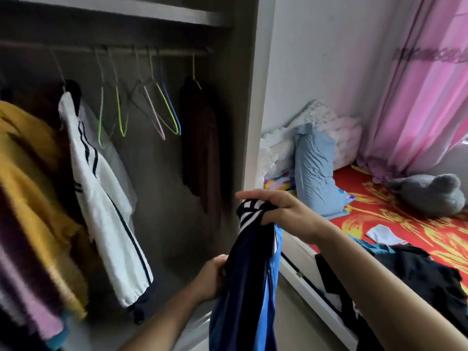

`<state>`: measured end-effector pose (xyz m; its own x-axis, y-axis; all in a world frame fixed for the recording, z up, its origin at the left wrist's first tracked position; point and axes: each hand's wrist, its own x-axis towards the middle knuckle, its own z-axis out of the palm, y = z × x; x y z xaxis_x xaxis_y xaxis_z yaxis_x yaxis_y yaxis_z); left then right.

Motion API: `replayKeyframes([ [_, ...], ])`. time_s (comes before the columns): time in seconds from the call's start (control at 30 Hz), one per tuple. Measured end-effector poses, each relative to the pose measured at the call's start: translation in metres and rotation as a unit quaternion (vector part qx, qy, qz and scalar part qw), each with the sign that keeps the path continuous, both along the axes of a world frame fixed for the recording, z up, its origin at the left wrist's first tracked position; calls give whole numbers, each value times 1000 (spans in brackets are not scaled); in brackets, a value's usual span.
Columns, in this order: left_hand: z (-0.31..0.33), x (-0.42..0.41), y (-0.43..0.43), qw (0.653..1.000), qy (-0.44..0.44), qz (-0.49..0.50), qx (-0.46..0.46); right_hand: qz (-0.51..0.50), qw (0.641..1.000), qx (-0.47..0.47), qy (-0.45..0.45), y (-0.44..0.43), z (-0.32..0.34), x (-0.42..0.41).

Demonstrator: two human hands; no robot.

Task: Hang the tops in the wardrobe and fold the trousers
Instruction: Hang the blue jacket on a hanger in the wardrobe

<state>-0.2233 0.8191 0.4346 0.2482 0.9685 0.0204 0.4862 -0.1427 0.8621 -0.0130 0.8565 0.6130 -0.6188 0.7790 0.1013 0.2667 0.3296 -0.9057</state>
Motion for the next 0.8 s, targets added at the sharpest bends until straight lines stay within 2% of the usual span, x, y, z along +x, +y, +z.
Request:
replayKeyframes([
  [0.07,-1,-8,10,999,-5,21,37,-22,999,23,-4,12,6,-14],
  [0.17,7,-38,25,996,-46,71,42,-106,990,91,-24,32,11,-26],
  [0.27,27,-84,44,977,-40,160,133,-158,978,115,-74,48,5,-32],
  [0.43,70,-145,66,922,95,275,254,-168,931,188,-263,65,-3,-61],
  [0.57,119,-171,73,847,254,265,386,-139,894,250,-346,78,-7,-91],
  [0.63,137,-183,76,826,291,271,400,-147,884,277,-345,87,-5,-104],
  [0.8,147,-214,80,832,276,336,344,-175,873,366,-271,110,6,-142],
])
